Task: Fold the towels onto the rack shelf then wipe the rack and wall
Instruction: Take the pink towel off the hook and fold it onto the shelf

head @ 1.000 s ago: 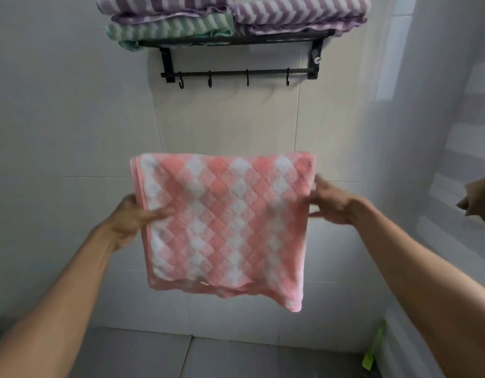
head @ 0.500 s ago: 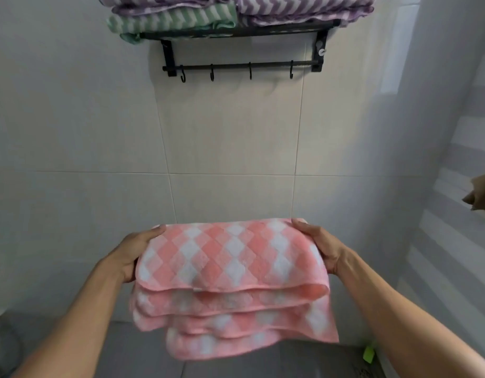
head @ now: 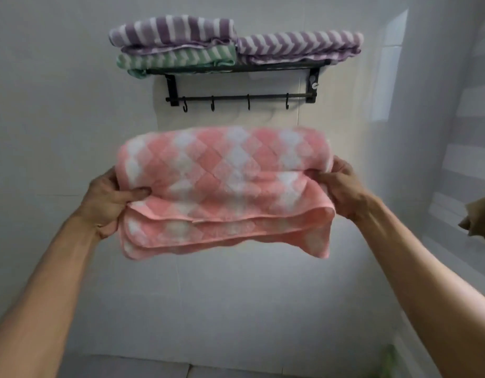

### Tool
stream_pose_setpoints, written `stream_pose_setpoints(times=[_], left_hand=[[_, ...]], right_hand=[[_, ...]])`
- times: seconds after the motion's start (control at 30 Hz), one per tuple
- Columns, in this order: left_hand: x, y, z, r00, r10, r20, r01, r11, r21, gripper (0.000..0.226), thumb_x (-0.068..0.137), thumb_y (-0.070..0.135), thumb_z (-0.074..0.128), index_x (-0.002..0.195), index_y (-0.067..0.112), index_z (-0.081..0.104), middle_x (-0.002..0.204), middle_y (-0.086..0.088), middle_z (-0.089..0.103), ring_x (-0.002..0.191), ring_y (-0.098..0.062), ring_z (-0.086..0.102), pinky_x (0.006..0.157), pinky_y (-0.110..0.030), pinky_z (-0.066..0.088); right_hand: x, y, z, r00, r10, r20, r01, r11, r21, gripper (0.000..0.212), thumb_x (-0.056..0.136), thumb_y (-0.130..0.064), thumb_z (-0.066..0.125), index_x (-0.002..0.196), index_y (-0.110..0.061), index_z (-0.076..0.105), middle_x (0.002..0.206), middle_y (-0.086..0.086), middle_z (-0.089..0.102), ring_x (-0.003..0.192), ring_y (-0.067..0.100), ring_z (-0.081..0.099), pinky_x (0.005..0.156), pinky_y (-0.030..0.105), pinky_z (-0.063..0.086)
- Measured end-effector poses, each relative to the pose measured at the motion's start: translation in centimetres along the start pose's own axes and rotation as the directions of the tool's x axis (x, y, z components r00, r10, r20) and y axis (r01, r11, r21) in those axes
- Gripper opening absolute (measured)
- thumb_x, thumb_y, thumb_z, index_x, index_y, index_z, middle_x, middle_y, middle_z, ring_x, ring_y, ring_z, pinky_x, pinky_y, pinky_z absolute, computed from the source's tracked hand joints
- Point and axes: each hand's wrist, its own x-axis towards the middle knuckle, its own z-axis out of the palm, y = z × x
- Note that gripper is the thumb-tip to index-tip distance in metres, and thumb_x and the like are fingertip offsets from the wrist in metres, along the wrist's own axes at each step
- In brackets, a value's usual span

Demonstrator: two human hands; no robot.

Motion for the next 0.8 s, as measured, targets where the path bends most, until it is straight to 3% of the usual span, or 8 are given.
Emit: stream_pose_setpoints(times=[0.13,0.23,0.33,0.4,0.47,0.57,0.7,0.8], left_hand=[[0.4,2.3,0.3,0.980,0.155,-0.127,-0.146,0.986,0.078,0.030,0.073,-0.011,0.077,0.099,0.003,0.071,0.074,0.014,0.076,0.069,-0.001,0.069,0.062,-0.018,0.057],[0.1,1.9,0.9,0.983,0.120,-0.136,-0.110,0.991,0.075,0.021,0.083,0.005,0.069,0.092,0.023,0.074,0.085,0.008,0.073,0.073,-0.008,0.068,0.057,-0.019,0.056],[0.3,0.7,1.2,0.980,-0.046,-0.196,0.050,0.999,0.016,0.038,0.089,-0.009,0.052,0.076,0.015,0.078,0.077,-0.005,0.074,0.058,-0.016,0.068,0.049,-0.026,0.056],[0.3,-0.4,1.4,0.971,-0.196,-0.139,0.197,0.980,-0.006,0.035,0.091,0.000,0.045,0.082,0.010,0.077,0.083,-0.011,0.073,0.062,-0.022,0.069,0.050,-0.031,0.058],[0.0,-1.7,1.5,0.954,-0.294,-0.058,0.296,0.955,0.020,0.031,0.095,0.010,0.042,0.098,0.008,0.073,0.096,-0.014,0.072,0.077,-0.027,0.070,0.064,-0.037,0.062],[-0.6,-3.5,1.5,0.926,-0.374,-0.051,0.377,0.924,0.068,0.024,0.095,0.014,0.049,0.098,0.007,0.071,0.095,-0.016,0.072,0.082,-0.032,0.068,0.085,-0.049,0.056],[-2.1,-5.6,1.9,0.861,-0.509,0.002,0.508,0.860,0.042,0.021,0.096,0.025,0.057,0.090,0.009,0.070,0.082,-0.012,0.072,0.070,-0.028,0.069,0.072,-0.040,0.056],[-4.3,-7.7,2.3,0.794,-0.606,0.052,0.608,0.793,-0.044,0.043,0.097,0.038,0.049,0.082,0.008,0.075,0.083,-0.015,0.072,0.070,-0.030,0.070,0.073,-0.040,0.054]], right_hand=[[-0.2,-1.7,-0.4,0.980,-0.165,-0.110,0.142,0.971,-0.191,0.020,0.085,0.007,0.069,0.100,-0.006,0.072,0.083,-0.004,0.077,0.076,0.004,0.072,0.066,0.022,0.057],[-0.2,-0.5,-0.2,0.996,0.008,-0.088,-0.016,0.996,-0.087,0.016,0.097,-0.006,0.055,0.087,-0.018,0.061,0.066,-0.012,0.068,0.058,0.001,0.065,0.055,0.022,0.054],[-0.8,0.5,-0.1,0.991,0.064,-0.116,-0.069,0.997,-0.040,0.016,0.091,0.001,0.062,0.098,-0.014,0.064,0.075,0.001,0.071,0.063,0.013,0.067,0.055,0.027,0.057],[-1.5,1.0,0.0,0.985,0.078,-0.155,-0.098,0.987,-0.126,0.020,0.092,0.008,0.059,0.097,-0.009,0.069,0.076,0.004,0.073,0.063,0.015,0.069,0.054,0.028,0.057],[-2.1,1.3,0.2,0.974,0.155,-0.164,-0.180,0.972,-0.150,0.014,0.096,0.003,0.056,0.097,-0.005,0.067,0.077,0.007,0.070,0.056,0.013,0.066,0.050,0.025,0.055],[-2.7,1.8,-0.1,0.962,0.219,-0.163,-0.248,0.950,-0.189,0.012,0.098,0.001,0.054,0.101,-0.002,0.065,0.080,0.009,0.065,0.050,0.009,0.062,0.045,0.021,0.051],[-3.8,3.8,-0.6,0.950,0.272,-0.154,-0.302,0.925,-0.232,0.014,0.099,-0.002,0.056,0.107,-0.004,0.068,0.087,0.010,0.069,0.060,0.014,0.066,0.049,0.023,0.055],[-4.8,6.5,-1.1,0.908,0.383,-0.173,-0.416,0.875,-0.247,0.012,0.098,-0.003,0.059,0.101,0.000,0.070,0.084,0.013,0.068,0.063,0.020,0.065,0.049,0.026,0.056]])
